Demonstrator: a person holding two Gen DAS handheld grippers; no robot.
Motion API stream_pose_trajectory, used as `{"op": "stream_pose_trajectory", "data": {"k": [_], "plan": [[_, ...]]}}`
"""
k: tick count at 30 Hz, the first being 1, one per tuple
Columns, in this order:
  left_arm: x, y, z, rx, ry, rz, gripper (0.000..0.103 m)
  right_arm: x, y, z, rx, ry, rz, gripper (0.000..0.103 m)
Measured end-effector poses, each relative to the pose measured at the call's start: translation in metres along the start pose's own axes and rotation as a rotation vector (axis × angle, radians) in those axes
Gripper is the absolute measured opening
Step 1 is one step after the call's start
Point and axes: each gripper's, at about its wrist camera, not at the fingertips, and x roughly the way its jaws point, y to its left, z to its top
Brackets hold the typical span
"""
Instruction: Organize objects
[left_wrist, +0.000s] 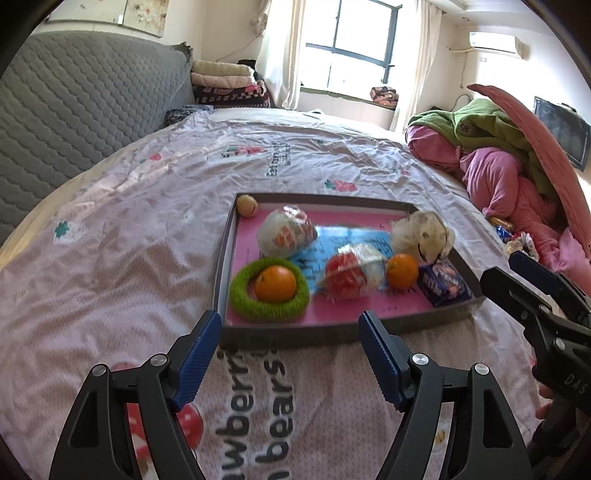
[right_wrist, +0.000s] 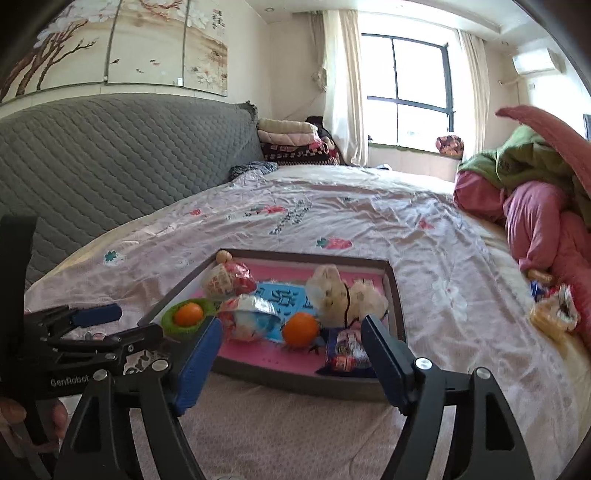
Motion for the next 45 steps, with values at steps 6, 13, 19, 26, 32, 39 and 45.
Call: {"op": "stream_pose_trajectory", "data": {"k": [6, 13, 19, 26, 32, 39, 45], "plan": [[-0.003, -0.006, -0.023, -0.001, 0.015, 0.018, 0.079, -0.005, -0.005, -0.013, 0.059, 0.026, 0.008, 0.077], [0.000, -0.019, -0.047, 0.038, 0.064, 0.014, 0.079, -0.006, -0.010, -0.035, 0.099, 0.081, -0.018, 0.077], [0.003, -0.026, -0.057, 0.070, 0.079, 0.036, 0.079, -0.004, -0.012, -0.050, 0.103, 0.127, -0.030, 0.077], [-0.001, -0.026, -0.056, 0.065, 0.057, 0.050, 0.079, -0.008, -0.007, -0.062, 0.073, 0.126, -0.043, 0.077], [-0.002, -0.024, -0.056, 0.056, 0.044, 0.047, 0.079, -0.010, -0.009, -0.063, 0.085, 0.111, -0.046, 0.077], [0.000, -0.022, -0.056, 0.046, 0.036, 0.062, 0.079, -0.008, -0.010, -0.064, 0.082, 0.112, -0.045, 0.077], [0.007, -0.023, -0.058, 0.050, 0.052, 0.074, 0.079, -0.004, -0.010, -0.065, 0.080, 0.118, -0.039, 0.077]]}}
